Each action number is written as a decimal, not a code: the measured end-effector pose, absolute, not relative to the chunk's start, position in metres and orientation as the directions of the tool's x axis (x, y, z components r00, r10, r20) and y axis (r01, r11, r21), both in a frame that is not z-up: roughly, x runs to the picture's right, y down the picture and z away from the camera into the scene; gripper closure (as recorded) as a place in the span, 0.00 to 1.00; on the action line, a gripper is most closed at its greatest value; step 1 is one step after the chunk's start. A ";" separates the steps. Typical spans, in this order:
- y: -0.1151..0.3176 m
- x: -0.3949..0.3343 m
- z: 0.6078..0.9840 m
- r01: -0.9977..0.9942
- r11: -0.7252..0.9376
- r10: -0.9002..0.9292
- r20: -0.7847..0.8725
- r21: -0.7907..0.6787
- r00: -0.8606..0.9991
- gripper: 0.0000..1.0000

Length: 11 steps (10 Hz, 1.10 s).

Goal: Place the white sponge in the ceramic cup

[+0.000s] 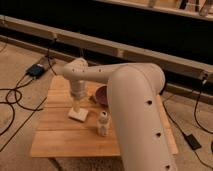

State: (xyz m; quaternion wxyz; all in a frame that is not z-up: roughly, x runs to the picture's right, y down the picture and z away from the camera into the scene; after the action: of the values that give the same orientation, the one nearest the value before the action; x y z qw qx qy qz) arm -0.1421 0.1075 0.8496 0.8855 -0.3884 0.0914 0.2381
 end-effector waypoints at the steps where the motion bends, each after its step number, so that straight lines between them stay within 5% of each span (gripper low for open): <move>1: 0.111 -0.148 0.851 -0.472 0.591 0.329 -0.339 -0.654 0.881 0.35; 11: 0.138 -0.161 0.865 -0.424 0.614 0.239 -0.355 -0.665 0.904 0.35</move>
State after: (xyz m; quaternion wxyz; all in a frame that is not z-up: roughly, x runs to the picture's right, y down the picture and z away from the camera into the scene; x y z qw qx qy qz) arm -0.1610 0.1376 0.8645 0.8909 -0.3977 0.1162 0.1861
